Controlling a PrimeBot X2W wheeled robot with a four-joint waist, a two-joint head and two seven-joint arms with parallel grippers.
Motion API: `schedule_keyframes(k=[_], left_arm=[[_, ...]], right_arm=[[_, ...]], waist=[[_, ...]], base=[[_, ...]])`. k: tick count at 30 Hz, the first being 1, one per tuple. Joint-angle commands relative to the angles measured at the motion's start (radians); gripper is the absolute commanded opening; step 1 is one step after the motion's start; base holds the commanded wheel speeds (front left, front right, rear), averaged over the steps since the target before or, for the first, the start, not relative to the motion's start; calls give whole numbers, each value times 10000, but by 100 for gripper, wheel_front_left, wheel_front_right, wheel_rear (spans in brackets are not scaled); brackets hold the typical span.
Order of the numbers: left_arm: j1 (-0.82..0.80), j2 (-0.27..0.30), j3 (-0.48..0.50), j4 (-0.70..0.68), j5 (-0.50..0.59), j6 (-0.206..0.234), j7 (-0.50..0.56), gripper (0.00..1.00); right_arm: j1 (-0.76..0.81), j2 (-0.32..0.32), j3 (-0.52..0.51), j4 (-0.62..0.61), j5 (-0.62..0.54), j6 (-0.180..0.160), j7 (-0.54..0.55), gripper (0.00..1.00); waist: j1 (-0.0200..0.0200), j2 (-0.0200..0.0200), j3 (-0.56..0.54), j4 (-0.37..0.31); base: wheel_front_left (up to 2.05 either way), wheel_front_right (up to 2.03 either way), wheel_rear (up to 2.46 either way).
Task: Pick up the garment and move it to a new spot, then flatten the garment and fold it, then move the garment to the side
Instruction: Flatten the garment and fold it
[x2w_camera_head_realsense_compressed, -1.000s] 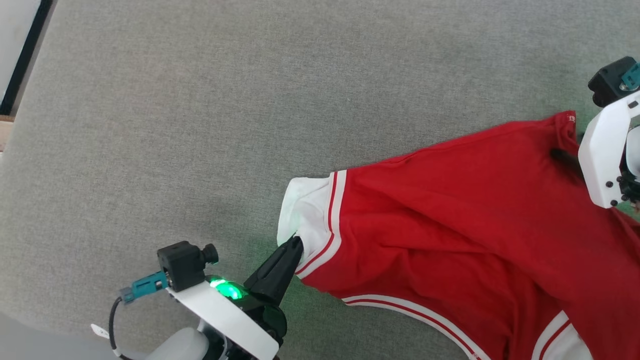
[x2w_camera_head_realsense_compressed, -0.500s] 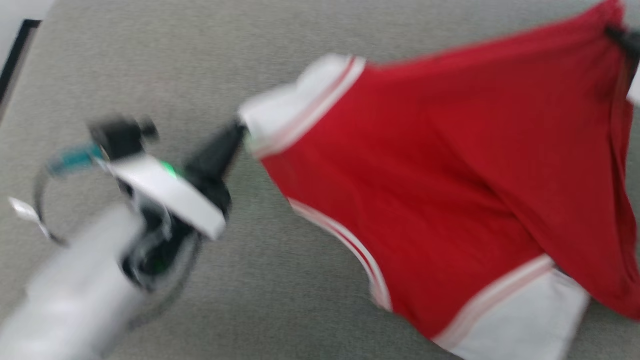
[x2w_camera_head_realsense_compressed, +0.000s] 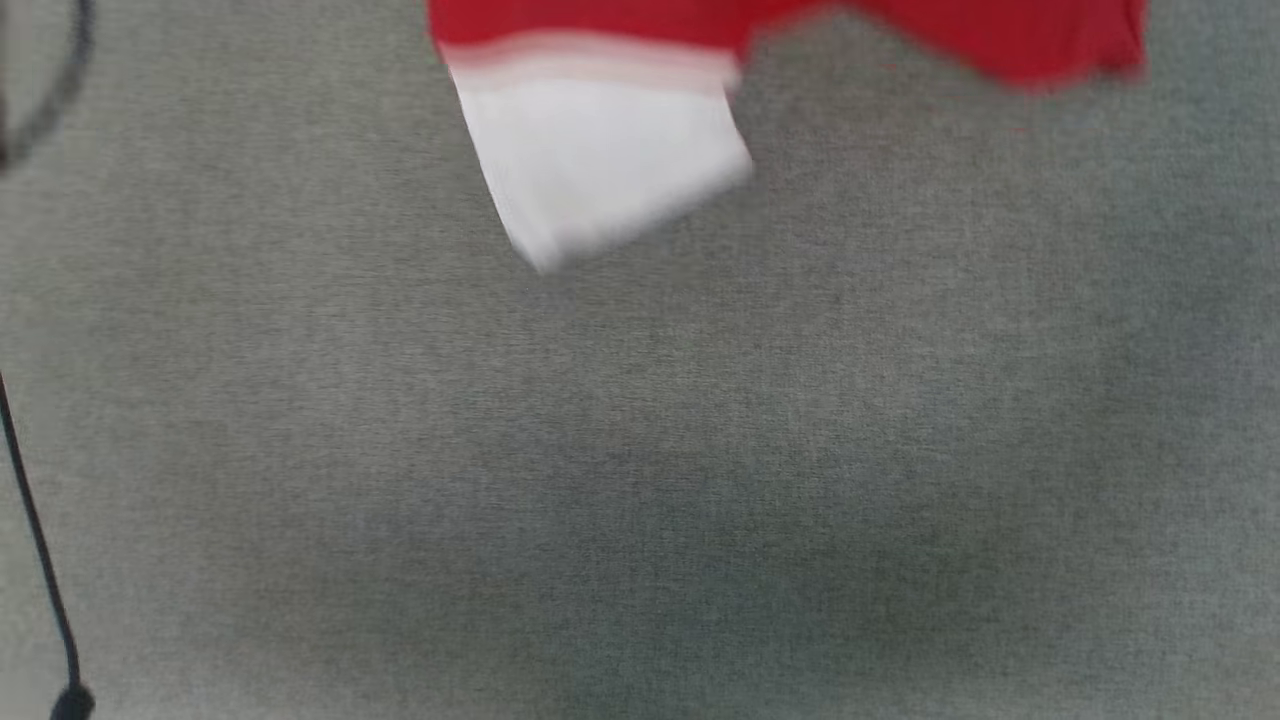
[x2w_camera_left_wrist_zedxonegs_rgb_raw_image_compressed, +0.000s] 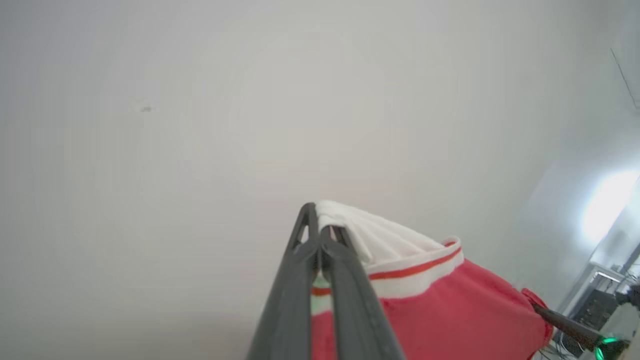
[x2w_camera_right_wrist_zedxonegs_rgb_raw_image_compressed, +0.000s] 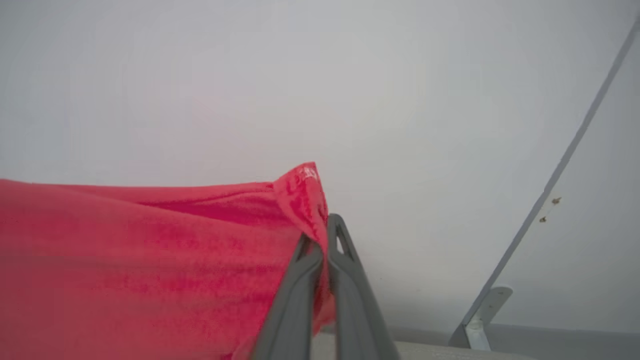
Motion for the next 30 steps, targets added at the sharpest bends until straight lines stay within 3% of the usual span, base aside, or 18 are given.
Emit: schedule_keyframes(k=[1,7,15,19,23,27,30], left_arm=[[-410,167,269,302,45,51,-240,0],[-1285,-79,359,233,-399,51,-496,0],[1838,-28,-139,-1622,-1502,42,-679,0],[4278,49,-249,-2740,-1490,42,-755,0],[6729,-260,476,-3927,-1233,42,-769,0],[8981,-538,919,-5073,-1054,40,-771,0],[10283,-398,719,-5716,-883,42,-752,0]], right_arm=[[-206,-147,-173,351,-221,-82,-284,0],[-1051,359,-582,1641,-1134,-84,-1914,0],[827,387,81,1837,-799,-71,-2507,0],[2840,-27,791,910,-69,-70,-2424,0],[5206,-697,1132,-319,1006,-70,-2236,0],[7403,-1287,1008,-1651,1972,-70,-2188,0],[8865,-1589,744,-2648,2436,-70,-2236,0]], waist=[[0,0,143,-130],[0,0,215,-163],[0,0,-83,70],[0,0,-329,184],[0,0,-614,281],[0,0,-926,304],[0,0,-1134,296]], base=[[0,0,0],[0,0,0],[0,0,0],[0,0,0],[0,0,0],[0,0,0],[0,0,0]])
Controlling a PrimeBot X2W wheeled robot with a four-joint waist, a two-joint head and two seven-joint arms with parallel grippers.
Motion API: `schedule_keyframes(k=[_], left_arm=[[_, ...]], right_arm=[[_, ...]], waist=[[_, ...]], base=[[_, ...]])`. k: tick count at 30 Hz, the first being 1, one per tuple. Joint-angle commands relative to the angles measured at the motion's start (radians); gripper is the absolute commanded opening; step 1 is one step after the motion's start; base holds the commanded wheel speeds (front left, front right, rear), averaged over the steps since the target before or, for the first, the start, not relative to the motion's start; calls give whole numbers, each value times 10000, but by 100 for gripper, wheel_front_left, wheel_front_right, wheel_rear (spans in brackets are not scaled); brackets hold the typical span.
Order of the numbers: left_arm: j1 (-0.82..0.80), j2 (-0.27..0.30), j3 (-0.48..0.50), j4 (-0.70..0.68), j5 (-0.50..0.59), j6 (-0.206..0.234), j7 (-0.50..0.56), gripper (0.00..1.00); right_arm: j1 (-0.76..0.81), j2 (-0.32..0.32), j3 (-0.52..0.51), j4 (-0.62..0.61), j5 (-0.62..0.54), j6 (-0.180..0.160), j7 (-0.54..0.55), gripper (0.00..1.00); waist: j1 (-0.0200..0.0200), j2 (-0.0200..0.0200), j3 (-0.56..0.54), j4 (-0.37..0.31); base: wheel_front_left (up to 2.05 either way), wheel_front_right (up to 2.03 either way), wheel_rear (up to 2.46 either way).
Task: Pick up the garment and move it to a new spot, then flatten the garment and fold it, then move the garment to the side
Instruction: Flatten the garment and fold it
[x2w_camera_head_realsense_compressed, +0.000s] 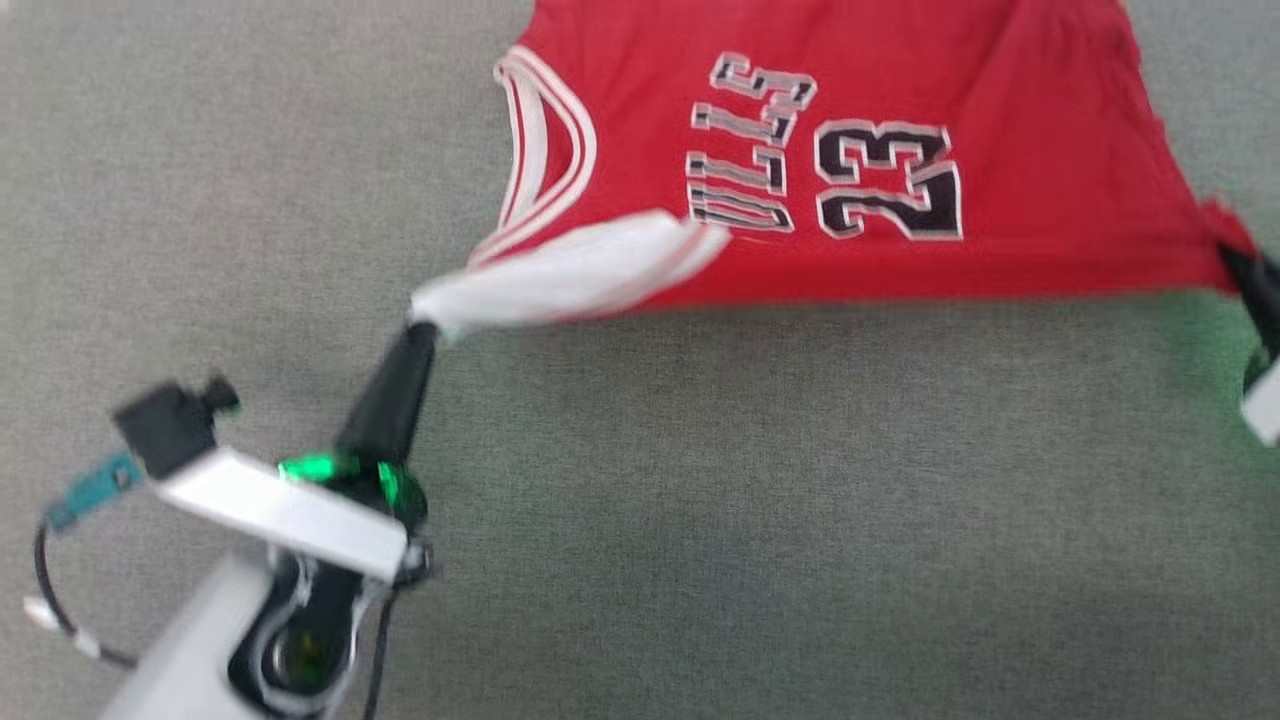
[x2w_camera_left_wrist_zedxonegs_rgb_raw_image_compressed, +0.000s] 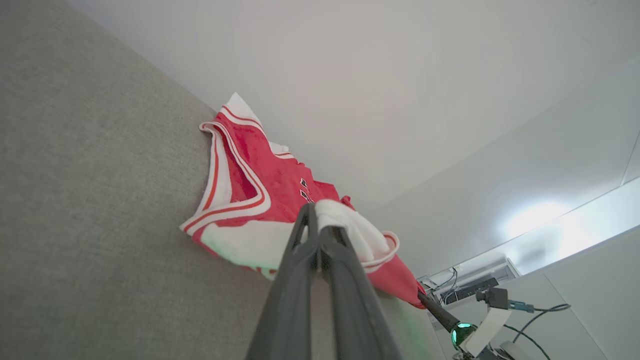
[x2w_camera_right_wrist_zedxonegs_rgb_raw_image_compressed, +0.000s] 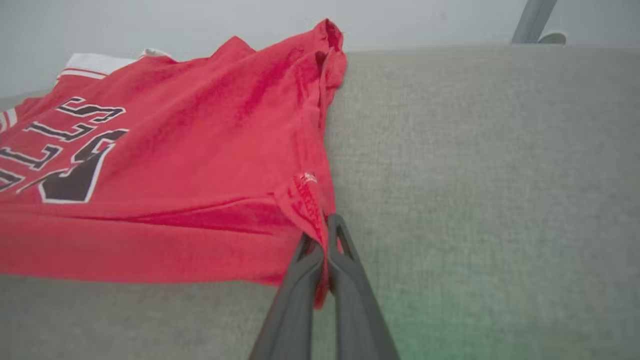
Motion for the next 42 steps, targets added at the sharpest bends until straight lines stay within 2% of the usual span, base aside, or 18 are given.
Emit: schedule_keyframes(k=[1,6,12,13,19,23,27,34,39,42], left_arm=[[469,128,103,-329,14,30,-77,0],[2378,435,448,-1624,195,30,-78,0],[3997,891,645,-2712,543,30,-80,0],[3997,891,645,-2712,543,30,-80,0],[4491,1085,777,-3210,684,30,-81,0],[3681,1068,360,-2968,825,30,-38,0],[2491,992,-147,-2264,742,29,209,0],[356,519,-961,-401,362,29,369,0],[-749,105,-1414,1085,66,29,233,0],[-1169,57,-1685,1878,120,29,130,0]], right_arm=[[622,-176,-210,-350,162,-57,-39,0],[3118,-391,-1319,-1858,402,-58,288,0],[5240,-114,-2872,-3287,-43,-58,822,0],[5240,-114,-2872,-3287,-43,-58,822,0],[6644,760,-4602,-5050,-800,-58,1675,0],[6504,1499,-5287,-5803,-1291,-55,2428,0],[5687,1958,-5342,-5888,-1690,-43,3123,0],[4263,2334,-4927,-4865,-2083,-35,3771,0],[3462,2377,-4827,-3945,-2190,-35,3441,0],[2996,2416,-4564,-3437,-2313,-35,3161,0]], waist=[[0,0,-150,-5],[0,0,-436,-62],[0,0,-519,-120],[0,0,-519,-120],[0,0,-594,-173],[0,0,-667,-232],[0,0,-624,-332],[0,0,-386,-316],[0,0,-95,-388],[0,0,74,-469]], base=[[0,0,0],[0,0,0],[0,0,0],[0,0,0],[0,0,0],[0,0,0],[0,0,0],[0,0,0],[0,0,0],[0,0,0]])
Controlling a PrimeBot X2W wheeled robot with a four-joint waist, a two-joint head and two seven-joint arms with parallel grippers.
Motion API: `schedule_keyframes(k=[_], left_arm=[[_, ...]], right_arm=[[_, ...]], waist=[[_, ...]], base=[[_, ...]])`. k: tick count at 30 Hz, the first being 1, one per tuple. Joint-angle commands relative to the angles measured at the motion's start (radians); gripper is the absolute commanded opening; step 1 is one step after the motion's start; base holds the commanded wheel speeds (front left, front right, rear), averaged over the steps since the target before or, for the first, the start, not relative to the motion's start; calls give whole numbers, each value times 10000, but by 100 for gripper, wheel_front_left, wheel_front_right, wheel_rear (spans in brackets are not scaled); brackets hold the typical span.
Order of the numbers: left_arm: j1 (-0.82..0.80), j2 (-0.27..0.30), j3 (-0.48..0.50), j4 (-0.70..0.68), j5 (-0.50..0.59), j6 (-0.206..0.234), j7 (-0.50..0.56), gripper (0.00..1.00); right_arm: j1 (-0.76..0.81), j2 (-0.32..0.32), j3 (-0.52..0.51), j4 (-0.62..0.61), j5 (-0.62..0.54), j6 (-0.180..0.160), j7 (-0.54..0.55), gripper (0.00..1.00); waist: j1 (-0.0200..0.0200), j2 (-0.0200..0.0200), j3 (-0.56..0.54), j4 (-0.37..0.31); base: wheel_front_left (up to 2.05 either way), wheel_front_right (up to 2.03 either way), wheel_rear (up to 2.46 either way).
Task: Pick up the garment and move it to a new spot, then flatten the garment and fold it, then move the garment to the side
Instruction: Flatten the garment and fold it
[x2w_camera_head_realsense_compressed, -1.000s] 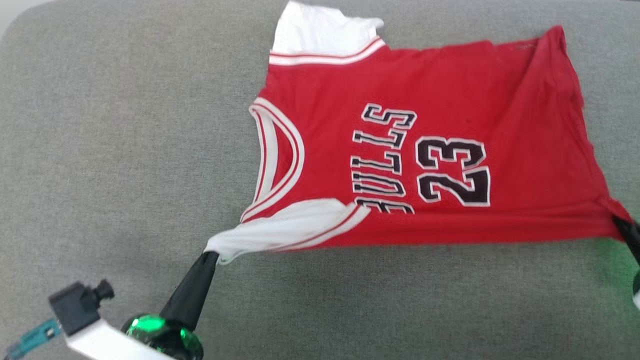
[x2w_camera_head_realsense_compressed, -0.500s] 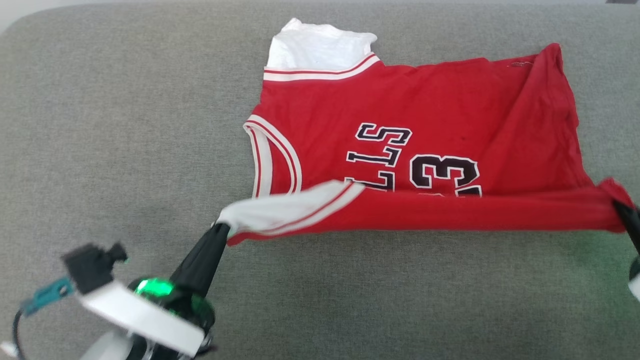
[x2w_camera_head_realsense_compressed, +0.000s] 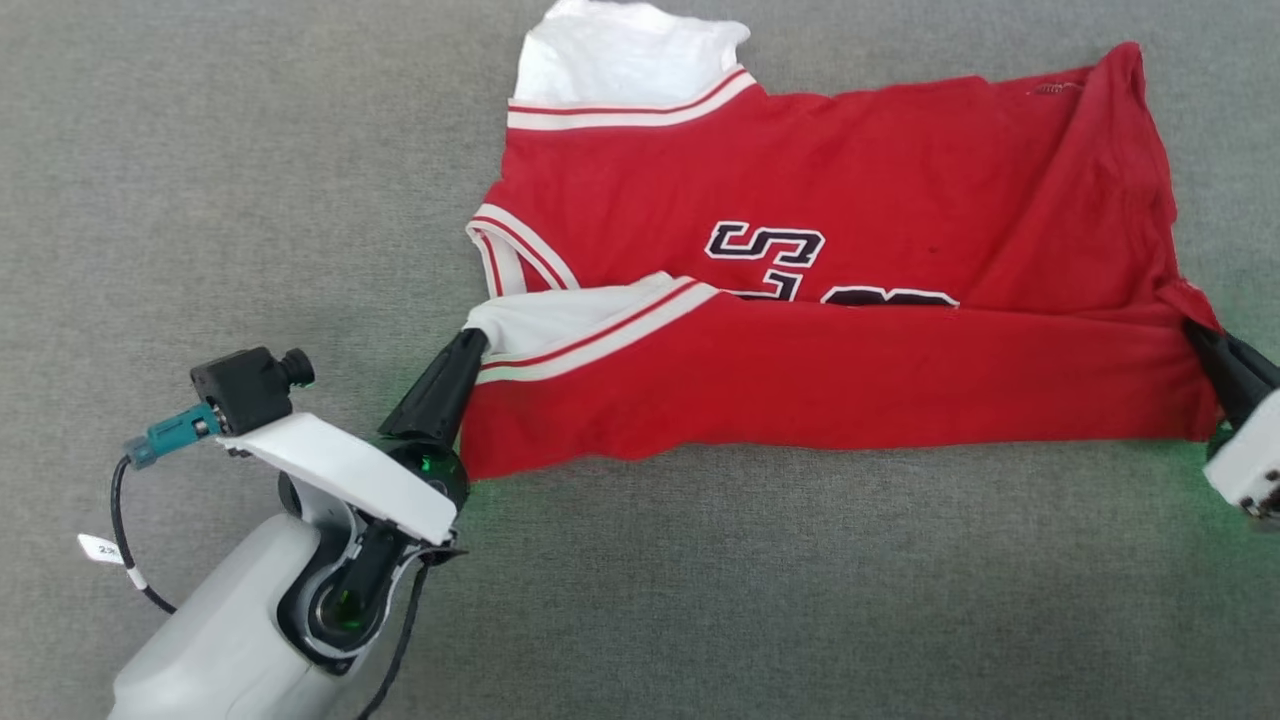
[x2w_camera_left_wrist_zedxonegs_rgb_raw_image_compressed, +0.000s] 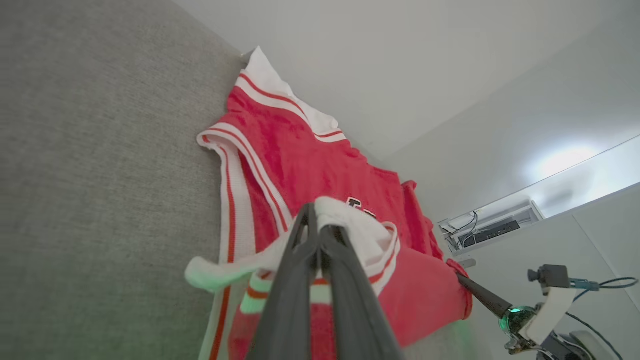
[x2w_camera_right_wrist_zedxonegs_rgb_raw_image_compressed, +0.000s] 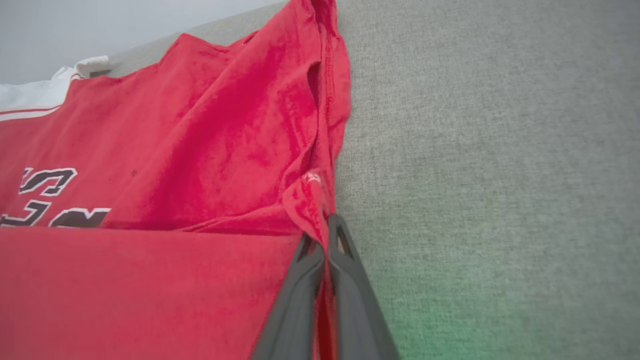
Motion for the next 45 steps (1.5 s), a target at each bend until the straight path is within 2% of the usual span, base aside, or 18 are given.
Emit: schedule_keyframes(k=[1,7,8,9,10,11,12,16,23,25,28,32,35,39,43,45], left_arm=[[-272,-12,-79,420,-33,27,-105,0],[-718,-23,-464,1589,293,27,-238,0],[-758,-42,-524,1671,297,27,-253,16],[-811,6,-586,1788,426,27,-243,41],[-844,64,-635,1865,517,27,-252,100],[-890,111,-694,1883,544,27,-258,100],[-970,180,-680,1843,666,27,-262,100],[-1084,483,-324,1539,1161,27,-271,100],[-995,1809,102,533,2274,59,-65,100],[-926,2132,-162,72,2192,285,765,100],[-986,2699,-796,-762,2110,783,2660,100],[-896,3049,-1379,-1507,1265,1270,4994,100],[-872,2929,-1443,-1395,442,1405,5930,100],[-1090,2816,-1485,-536,-213,1478,6768,100],[-1230,2615,-1637,337,-581,1227,7464,100],[-1210,2332,-1679,601,-956,1064,7813,100]], right_arm=[[-308,41,168,291,-150,-9,-207,0],[-689,-38,771,1036,-226,-9,-683,0],[-719,-47,835,1118,-199,-9,-746,0],[-735,-68,915,1163,-176,-9,-826,0],[-742,-96,979,1186,-161,-9,-980,24],[-757,-113,981,1212,-159,-9,-1134,82],[-757,-122,1004,1236,-150,-9,-1254,100],[-630,-140,1102,1168,-101,-7,-1512,100],[-75,-241,971,676,22,-7,-1848,100],[73,-214,853,488,34,-7,-1876,100],[245,-123,696,225,-26,-7,-1808,100],[294,61,650,-17,-94,-7,-1682,100],[252,202,756,-103,-59,-7,-1548,100],[195,218,880,-154,-6,-7,-1396,100],[23,309,857,-115,114,-7,-1360,100],[16,312,856,-82,165,-7,-1350,100]], waist=[[0,0,156,-84],[0,0,331,-122],[0,0,334,-131],[0,0,325,-139],[0,0,300,-146],[0,0,261,-153],[0,0,206,-160],[0,0,-8,-178],[0,0,-541,-152],[0,0,-628,-141],[0,0,-692,-138],[0,0,-660,-222],[0,0,-584,-351],[0,0,-505,-587],[0,0,-390,-863],[0,0,-349,-964]], base=[[0,0,0],[0,0,0],[0,0,0],[0,0,0],[0,0,0],[0,0,0],[0,0,0],[0,0,0],[0,0,0],[0,0,0],[0,0,0],[0,0,0],[0,0,0],[0,0,0],[0,0,0],[0,0,0]])
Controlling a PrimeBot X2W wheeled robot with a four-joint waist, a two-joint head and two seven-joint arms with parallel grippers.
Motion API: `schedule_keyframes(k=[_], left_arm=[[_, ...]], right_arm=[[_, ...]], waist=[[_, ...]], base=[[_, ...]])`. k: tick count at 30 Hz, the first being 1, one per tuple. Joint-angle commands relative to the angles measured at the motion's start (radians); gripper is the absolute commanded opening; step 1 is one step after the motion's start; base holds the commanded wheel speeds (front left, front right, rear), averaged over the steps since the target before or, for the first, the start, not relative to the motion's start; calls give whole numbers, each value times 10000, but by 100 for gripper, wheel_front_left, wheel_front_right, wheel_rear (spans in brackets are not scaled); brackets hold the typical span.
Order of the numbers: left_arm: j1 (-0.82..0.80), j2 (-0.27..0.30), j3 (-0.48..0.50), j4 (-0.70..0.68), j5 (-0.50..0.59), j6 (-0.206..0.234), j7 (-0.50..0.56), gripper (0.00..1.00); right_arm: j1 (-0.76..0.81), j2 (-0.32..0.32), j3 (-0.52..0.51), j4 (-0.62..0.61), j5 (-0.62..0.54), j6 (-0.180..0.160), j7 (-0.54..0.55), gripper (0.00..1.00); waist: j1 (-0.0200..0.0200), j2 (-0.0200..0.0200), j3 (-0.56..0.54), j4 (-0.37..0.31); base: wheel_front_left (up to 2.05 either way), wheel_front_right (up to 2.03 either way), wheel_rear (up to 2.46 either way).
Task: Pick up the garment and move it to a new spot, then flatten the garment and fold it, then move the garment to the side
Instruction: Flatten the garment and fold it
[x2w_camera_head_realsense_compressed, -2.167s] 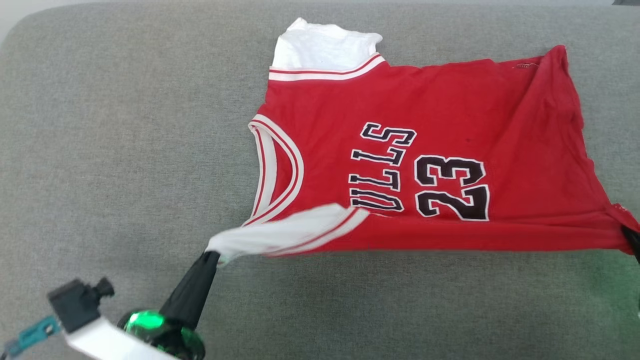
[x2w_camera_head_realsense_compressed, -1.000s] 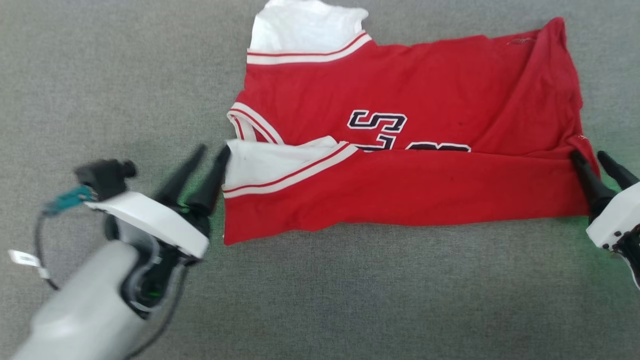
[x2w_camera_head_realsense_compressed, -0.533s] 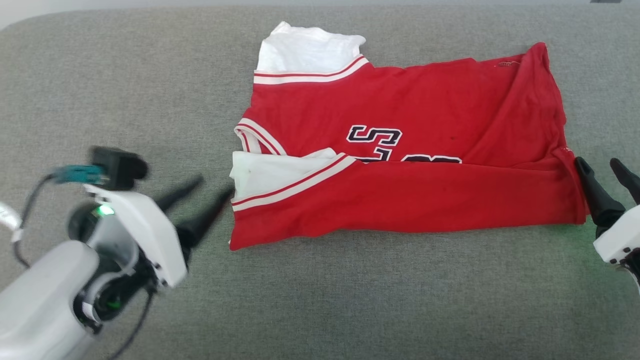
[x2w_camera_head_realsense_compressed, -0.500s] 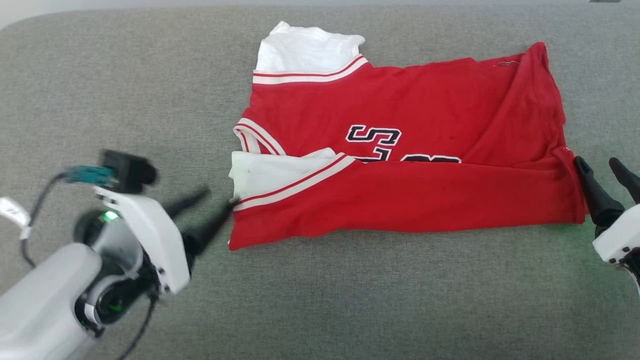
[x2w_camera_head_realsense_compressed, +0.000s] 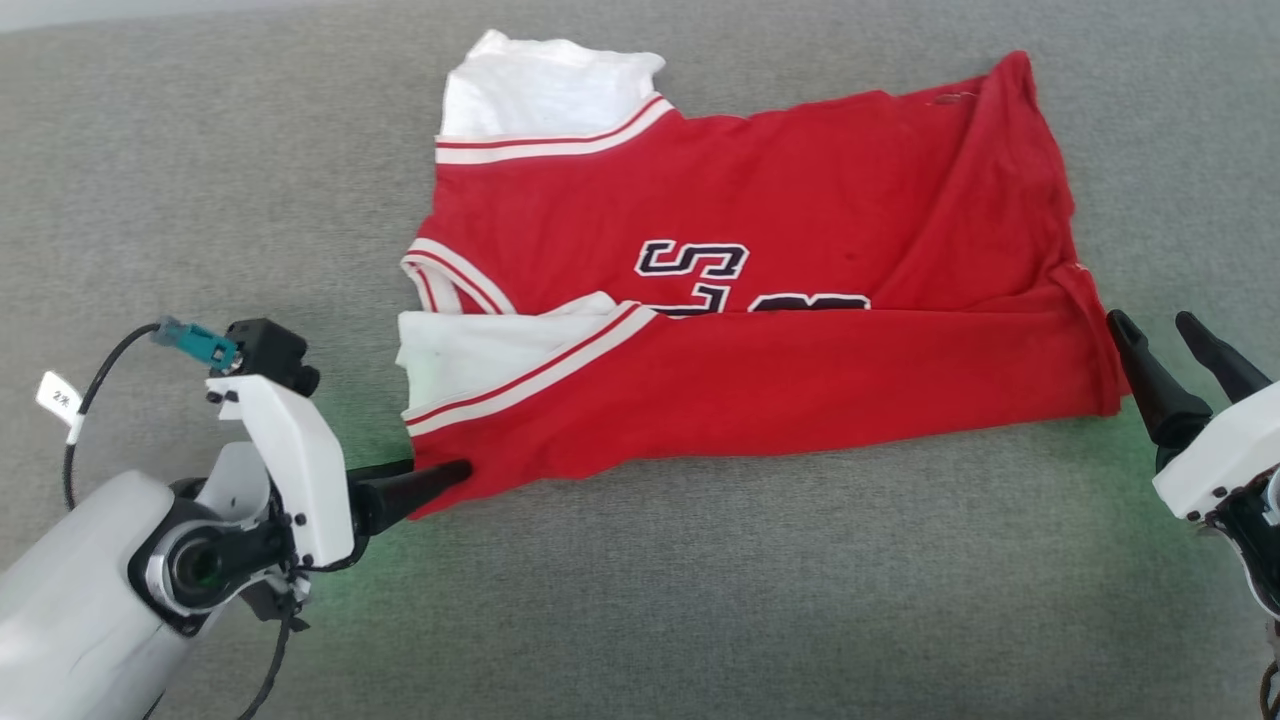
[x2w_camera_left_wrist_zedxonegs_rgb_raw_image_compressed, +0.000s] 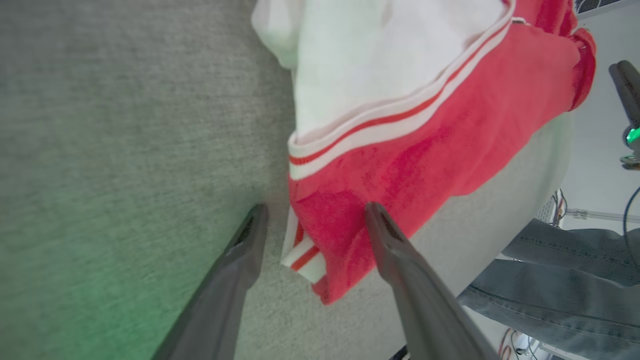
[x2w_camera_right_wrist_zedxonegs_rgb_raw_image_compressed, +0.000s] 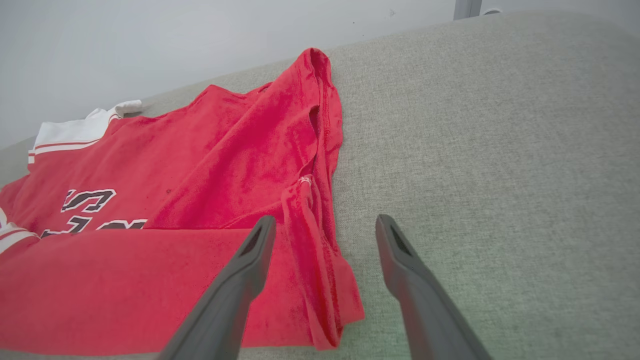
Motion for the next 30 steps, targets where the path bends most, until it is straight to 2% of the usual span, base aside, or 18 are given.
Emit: schedule_keyframes(k=[1,3,4,6,7,14,21,25,26,27,28,30], left_arm=[[59,-327,-203,185,-226,-90,288,96],[46,-494,-369,374,-299,-155,637,82],[22,-582,-452,460,-325,-171,792,71],[-27,-740,-496,600,-424,-200,940,38],[-88,-785,-454,689,-428,-229,897,0],[-185,-877,-310,1000,-297,-464,544,0],[-494,-1079,-244,968,54,-714,72,0],[-542,-1201,-298,1041,227,-814,-145,0],[-581,-1231,-310,1083,274,-817,-193,0],[-609,-1265,-312,1129,300,-846,-233,0],[-620,-1288,-304,1181,333,-873,-305,0],[-636,-1313,-300,1279,393,-883,-422,0]], right_arm=[[-54,43,14,12,100,-5,6,100],[-87,38,69,44,97,-5,31,100],[-114,25,93,53,86,-5,38,100],[-134,-14,151,54,94,-5,65,100],[-139,-50,200,49,82,-5,104,100],[-346,-677,1063,19,35,-5,1275,100],[-1113,-1575,2248,360,89,-5,3209,100],[-1542,-1835,2831,662,301,-5,4088,100],[-1599,-1893,2955,710,362,-5,4207,49],[-1624,-1948,3042,727,446,-5,4273,30],[-1652,-1969,3080,758,536,-5,4286,0],[-1606,-2052,3124,812,605,-5,4284,0]], waist=[[0,-1,64,-110],[0,-1,91,-186],[0,-1,99,-215],[0,-1,116,-265],[0,-1,125,-284],[0,-1,124,-312],[0,-1,316,-24],[0,-1,496,183],[0,-1,523,243],[0,-1,549,304],[0,-1,563,353],[0,-1,575,445]], base=[[0,0,0],[0,0,0],[0,0,0],[0,0,0],[0,0,0],[0,0,0],[0,0,0],[0,0,0],[0,0,0],[0,0,0],[0,0,0],[0,0,0]])
